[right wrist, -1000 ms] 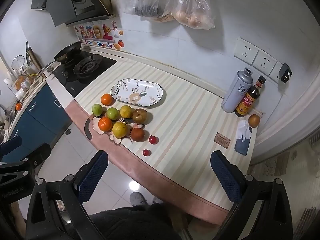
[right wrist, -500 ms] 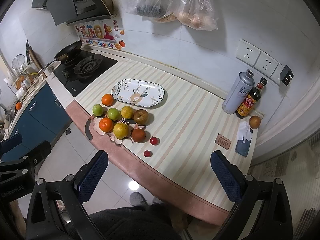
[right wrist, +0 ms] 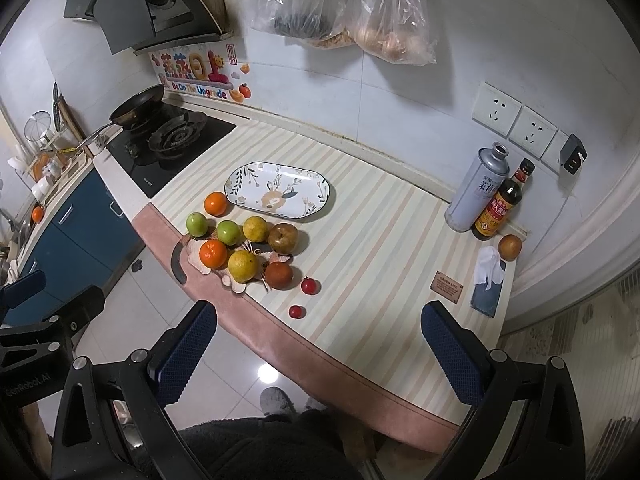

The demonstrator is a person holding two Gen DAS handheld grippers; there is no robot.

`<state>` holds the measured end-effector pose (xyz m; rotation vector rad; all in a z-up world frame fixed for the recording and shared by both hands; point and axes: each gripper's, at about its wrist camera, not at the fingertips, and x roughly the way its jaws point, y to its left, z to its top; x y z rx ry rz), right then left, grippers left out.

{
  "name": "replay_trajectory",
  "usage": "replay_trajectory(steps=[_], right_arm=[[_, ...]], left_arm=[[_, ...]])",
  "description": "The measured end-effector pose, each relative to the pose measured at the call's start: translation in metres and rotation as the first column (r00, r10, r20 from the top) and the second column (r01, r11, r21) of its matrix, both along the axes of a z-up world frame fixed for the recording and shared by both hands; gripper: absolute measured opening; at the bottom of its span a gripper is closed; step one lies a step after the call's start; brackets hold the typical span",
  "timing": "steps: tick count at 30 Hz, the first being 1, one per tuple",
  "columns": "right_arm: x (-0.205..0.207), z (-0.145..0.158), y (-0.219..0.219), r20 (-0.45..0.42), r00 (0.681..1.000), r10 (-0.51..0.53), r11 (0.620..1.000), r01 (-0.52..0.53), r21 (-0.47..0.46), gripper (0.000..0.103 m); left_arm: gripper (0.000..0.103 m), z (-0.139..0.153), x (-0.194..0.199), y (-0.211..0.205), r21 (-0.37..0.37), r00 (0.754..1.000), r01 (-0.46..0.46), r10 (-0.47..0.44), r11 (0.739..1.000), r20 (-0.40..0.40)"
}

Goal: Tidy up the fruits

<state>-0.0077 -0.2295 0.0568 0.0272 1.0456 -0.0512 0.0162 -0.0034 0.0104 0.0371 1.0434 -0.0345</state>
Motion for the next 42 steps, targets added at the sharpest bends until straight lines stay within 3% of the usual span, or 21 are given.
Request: replay_trajectory(steps=[42], right_arm=[[0.001, 0.009, -0.001, 0.02, 1.0, 0.012, 1.0, -0.012, 0.006, 0.103]], left_arm=[[0.103, 0.012, -0.004, 0.004, -0.017, 1.0, 0.007, -0.006, 1.0, 0.023]])
